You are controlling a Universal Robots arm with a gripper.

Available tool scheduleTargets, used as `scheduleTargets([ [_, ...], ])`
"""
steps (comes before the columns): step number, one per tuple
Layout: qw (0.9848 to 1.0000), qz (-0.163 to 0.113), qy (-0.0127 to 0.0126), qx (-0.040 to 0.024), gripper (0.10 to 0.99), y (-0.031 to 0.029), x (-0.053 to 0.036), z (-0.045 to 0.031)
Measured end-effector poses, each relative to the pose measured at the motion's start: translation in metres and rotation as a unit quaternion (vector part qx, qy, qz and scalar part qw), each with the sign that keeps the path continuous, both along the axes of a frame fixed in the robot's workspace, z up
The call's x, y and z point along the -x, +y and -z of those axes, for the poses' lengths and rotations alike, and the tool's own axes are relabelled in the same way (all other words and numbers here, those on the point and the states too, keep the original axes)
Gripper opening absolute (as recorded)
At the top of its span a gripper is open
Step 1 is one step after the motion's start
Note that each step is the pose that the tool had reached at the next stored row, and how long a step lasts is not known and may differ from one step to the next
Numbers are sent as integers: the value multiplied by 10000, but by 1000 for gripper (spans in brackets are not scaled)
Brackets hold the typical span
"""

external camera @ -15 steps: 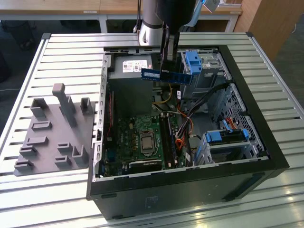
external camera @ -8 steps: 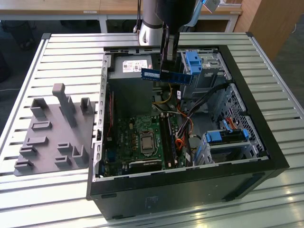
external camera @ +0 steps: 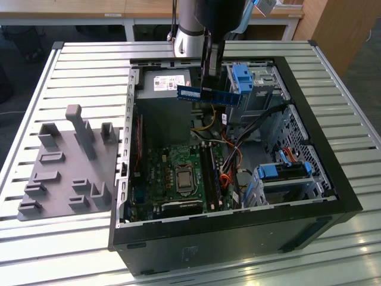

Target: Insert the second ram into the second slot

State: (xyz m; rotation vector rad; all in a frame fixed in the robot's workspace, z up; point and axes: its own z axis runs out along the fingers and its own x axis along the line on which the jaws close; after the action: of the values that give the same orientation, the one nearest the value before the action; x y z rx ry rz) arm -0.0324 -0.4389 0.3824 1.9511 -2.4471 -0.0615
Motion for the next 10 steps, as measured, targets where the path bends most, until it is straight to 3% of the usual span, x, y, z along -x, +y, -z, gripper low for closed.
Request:
scheduleTargets([
  [10,10000,52,0,0,137,0,0,0],
])
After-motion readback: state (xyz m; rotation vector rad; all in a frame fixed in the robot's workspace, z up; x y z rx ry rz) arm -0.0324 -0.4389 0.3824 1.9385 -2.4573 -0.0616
